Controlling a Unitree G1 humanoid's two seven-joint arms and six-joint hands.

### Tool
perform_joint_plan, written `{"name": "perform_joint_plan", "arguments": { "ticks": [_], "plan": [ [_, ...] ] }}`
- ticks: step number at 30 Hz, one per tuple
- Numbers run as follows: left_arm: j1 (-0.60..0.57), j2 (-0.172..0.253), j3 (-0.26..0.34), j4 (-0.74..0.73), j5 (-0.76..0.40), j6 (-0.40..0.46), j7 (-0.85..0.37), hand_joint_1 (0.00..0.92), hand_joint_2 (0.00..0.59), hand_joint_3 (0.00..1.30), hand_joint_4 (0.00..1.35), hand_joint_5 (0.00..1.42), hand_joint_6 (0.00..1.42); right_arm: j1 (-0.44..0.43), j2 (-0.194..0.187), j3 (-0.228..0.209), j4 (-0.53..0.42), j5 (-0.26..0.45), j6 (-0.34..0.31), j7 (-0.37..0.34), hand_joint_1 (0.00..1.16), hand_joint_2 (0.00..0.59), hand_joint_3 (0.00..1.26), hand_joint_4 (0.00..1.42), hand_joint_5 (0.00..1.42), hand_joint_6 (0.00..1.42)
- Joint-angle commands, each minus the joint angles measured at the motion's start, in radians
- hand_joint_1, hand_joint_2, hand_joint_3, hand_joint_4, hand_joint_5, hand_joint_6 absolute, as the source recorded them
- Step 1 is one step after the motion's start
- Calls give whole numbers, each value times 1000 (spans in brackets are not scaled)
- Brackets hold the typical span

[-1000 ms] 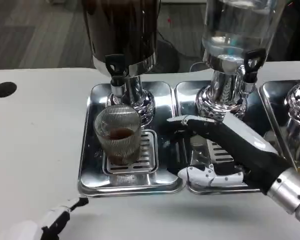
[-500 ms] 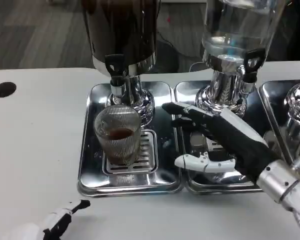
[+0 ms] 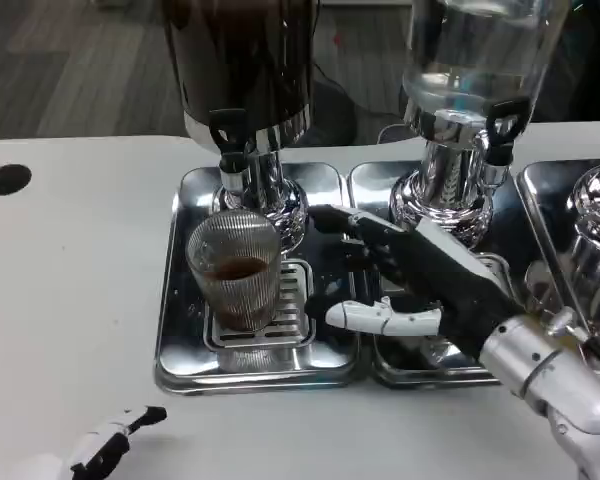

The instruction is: Grasp the cup under the faucet to collect the drink, then remove the cup.

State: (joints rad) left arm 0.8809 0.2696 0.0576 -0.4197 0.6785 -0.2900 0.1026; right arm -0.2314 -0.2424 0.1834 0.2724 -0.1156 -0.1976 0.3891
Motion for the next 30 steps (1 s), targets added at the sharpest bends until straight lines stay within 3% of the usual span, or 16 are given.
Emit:
{"name": "perform_joint_plan", "arguments": {
  "ticks": [1,20,30],
  "plan": [
    [22,7,10,11,-9,-22,18,14,58,266,193,270,581,-42,23,16,31,-6,-6,-2,696,144,127,115,179,178],
    [79,7,51,41,-45,-70,40,16,62,269,198,270,599,-214,121,44,204,-39,-9,-42,701,144,167,132,204,179],
    [73,11,65,63,-60,-82,31,17,64,289,198,284,604,-247,152,46,272,-36,-30,-43,712,126,150,130,205,165]
  ]
}}
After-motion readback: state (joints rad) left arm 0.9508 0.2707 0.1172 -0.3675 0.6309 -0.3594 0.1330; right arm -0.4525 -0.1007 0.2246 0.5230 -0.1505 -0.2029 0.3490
